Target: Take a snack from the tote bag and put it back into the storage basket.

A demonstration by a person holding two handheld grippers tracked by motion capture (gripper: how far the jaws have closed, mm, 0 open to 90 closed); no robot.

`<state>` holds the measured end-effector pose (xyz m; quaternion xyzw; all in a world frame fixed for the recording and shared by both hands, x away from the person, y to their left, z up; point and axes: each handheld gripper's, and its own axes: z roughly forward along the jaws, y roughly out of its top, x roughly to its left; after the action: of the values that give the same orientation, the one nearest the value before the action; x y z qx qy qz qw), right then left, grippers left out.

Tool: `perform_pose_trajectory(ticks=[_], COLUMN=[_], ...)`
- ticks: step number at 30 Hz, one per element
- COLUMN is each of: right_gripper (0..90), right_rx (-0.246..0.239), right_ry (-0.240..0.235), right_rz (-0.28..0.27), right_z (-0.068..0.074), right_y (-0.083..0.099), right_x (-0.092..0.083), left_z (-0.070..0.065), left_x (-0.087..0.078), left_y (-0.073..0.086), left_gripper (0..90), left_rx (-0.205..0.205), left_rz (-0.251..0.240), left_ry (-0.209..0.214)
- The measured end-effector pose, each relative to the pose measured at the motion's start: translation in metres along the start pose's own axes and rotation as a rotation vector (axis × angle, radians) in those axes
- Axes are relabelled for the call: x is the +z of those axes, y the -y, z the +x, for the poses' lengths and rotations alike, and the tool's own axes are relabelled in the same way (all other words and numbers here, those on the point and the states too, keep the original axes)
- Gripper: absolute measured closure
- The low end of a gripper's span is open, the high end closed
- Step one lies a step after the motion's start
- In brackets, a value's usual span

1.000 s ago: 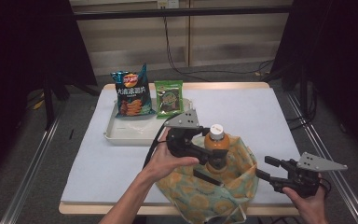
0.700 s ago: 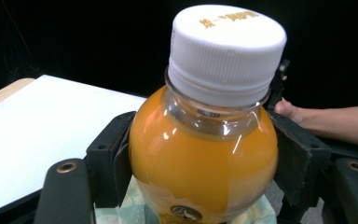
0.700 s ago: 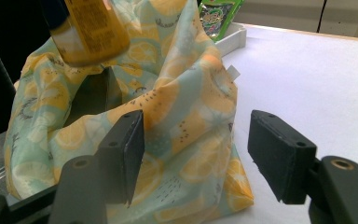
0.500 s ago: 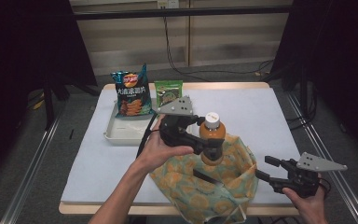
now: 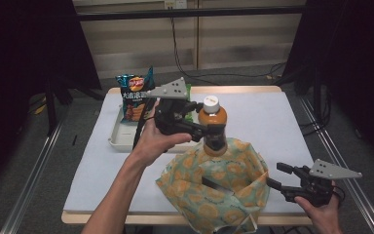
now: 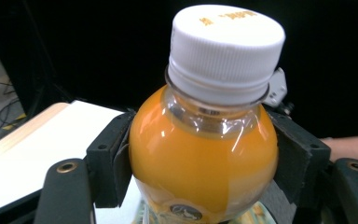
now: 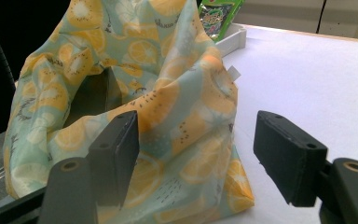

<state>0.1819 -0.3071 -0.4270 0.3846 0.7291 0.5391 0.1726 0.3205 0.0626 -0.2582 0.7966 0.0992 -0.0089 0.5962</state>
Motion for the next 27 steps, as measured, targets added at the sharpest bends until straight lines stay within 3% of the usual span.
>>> perform_pose_trajectory(ticks=[6, 9, 14, 27], right_gripper=[31.2, 31.3, 31.3, 31.3], right_rx=[0.002, 0.007, 0.001, 0.001], right_ry=[-0.004, -0.005, -0.01, -0.018], right_rz=[0.003, 0.007, 0.006, 0.014], right_z=[-0.001, 0.0, 0.0, 0.0], right_y=[0.0, 0.0, 0.001, 0.001], right_x=[0.001, 0.001, 0.002, 0.003], left_z=[0.011, 0.016, 0.027, 0.059], left_x=[-0.01, -0.015, -0.023, -0.034], left_y=[-0.003, -0.005, -0.003, 0.023], left_gripper=[30.3, 30.3, 30.3, 30.3], left_rx=[-0.003, 0.018, -0.001, -0.038], left_rz=[-0.009, 0.012, 0.007, 0.036], left_ry=[-0.031, -0.052, -0.086, -0.147])
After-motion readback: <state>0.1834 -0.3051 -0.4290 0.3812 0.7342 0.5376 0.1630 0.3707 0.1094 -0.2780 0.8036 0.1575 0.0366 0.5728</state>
